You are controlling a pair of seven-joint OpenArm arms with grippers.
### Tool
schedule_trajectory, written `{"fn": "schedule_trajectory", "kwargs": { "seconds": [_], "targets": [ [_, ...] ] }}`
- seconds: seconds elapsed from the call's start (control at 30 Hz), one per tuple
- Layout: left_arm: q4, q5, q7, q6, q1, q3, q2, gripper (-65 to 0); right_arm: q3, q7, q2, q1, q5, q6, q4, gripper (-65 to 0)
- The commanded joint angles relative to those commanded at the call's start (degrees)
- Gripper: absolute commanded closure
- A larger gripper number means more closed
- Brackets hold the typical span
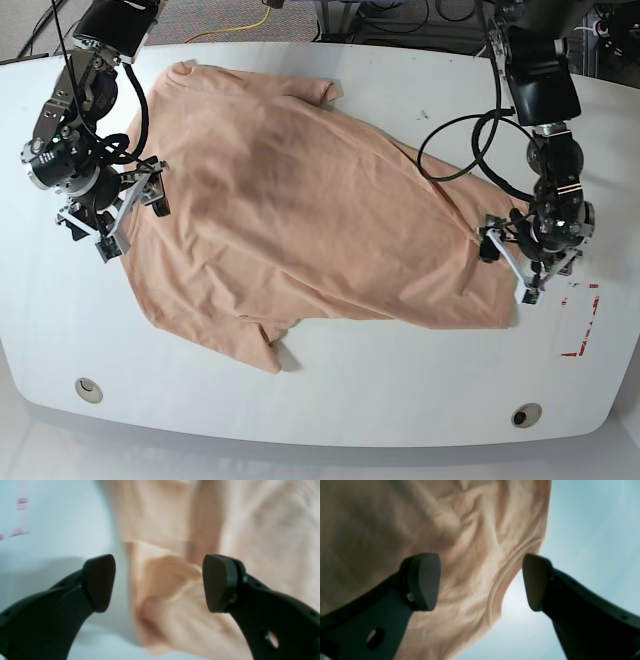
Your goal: Layout the t-shirt on the table in an organized manner, then fold the t-shirt properly
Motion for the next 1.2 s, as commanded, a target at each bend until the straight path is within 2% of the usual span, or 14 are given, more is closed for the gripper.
{"fn": "schedule_trajectory", "kwargs": {
  "seconds": [0.17, 0.5, 0.6, 0.83, 0.9, 1.1, 1.2],
  "targets": [
    [-2.0, 0.0, -0.2, 0.0, 0.0, 0.1, -1.0, -51.5, 0.0, 0.0, -0.1, 0.0, 0.0, 0.0, 0.0, -49.0],
    [-2.1, 0.0, -0.3, 0.0, 0.3, 0.4, -0.9, -51.0, 0.0, 0.0, -1.1, 0.1, -0.1, 0.0, 0.0, -49.0],
    [-1.9, 0.0, -0.3, 0.0, 0.4, 0.4, -0.8, -47.9, 0.0, 0.0, -1.1, 0.1, -0.2, 0.0, 0.0, -49.0],
    [-2.2, 0.0, -0.3, 0.0, 0.2, 0.4, -0.8, -18.9, 0.0, 0.0, -1.1, 0.1, -0.2, 0.0, 0.0, -49.0],
    [-2.2, 0.0, -0.3, 0.0, 0.2, 0.4, -0.8, -12.8, 0.0, 0.0, -1.1, 0.1, -0.2, 0.0, 0.0, -49.0],
    [-1.8, 0.0, -0.3, 0.0, 0.4, 0.4, -0.8, -1.0, 0.0, 0.0, -1.1, 0.1, -0.2, 0.0, 0.0, -49.0],
    [-1.8, 0.0, -0.3, -0.1, 0.4, 0.4, -0.9, 0.0, 0.0, 0.0, -1.1, 0.1, -0.2, 0.0, 0.0, -49.0]
  ]
}}
